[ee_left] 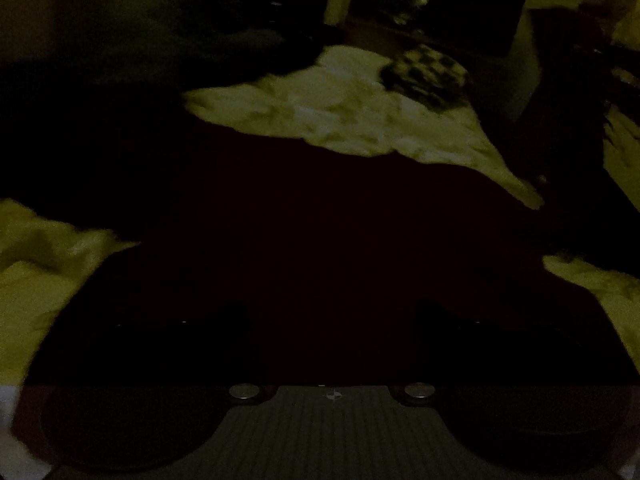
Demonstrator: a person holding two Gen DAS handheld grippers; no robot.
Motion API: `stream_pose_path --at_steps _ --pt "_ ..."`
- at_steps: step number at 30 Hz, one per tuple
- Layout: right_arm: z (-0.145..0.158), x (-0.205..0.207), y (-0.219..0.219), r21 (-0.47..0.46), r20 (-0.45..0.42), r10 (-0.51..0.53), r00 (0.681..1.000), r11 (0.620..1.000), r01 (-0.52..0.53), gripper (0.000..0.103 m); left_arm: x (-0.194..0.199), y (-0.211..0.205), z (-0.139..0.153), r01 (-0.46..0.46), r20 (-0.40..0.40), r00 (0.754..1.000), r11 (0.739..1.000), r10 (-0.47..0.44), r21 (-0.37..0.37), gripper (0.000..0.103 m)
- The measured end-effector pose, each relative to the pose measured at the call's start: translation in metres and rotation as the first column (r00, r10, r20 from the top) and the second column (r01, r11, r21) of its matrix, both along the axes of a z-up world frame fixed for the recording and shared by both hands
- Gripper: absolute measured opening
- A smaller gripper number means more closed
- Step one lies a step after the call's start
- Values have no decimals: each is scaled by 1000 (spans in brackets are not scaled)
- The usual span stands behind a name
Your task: Fold large clothes
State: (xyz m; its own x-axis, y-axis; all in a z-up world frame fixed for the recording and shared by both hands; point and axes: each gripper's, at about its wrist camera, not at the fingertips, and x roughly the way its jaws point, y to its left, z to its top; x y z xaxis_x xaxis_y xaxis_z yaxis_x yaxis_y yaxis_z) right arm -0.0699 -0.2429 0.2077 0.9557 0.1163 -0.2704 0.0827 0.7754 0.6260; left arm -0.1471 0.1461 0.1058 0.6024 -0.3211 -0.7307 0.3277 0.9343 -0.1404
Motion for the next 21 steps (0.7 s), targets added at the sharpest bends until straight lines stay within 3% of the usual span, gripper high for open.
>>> stream_pose_path --at_steps 4,10,14,17,18,19,21 --pt "-39 88 51 97 -56 117 992 989 -111 11 1 37 -7 -86 -35 996 996 86 -6 103" --pt "-136 176 136 109 -229 217 949 974 -196 11 3 80 -16 -169 -85 983 985 165 -39 103" --pt "-208 199 180 52 -414 247 876 967 -248 13 5 87 -20 -174 -93 981 984 170 -43 103" --pt "-244 199 200 50 -514 278 812 954 -295 19 6 85 -24 -174 -91 981 984 171 -29 103" --pt "-247 197 202 59 -518 284 807 953 -298 19 6 84 -25 -172 -89 981 985 170 -22 103" --pt "-246 195 202 58 -514 287 808 952 -302 23 7 83 -26 -172 -87 982 985 170 -14 103" --pt "-239 197 196 78 -506 320 801 942 -328 49 9 81 -24 -175 -79 982 985 173 -9 103"
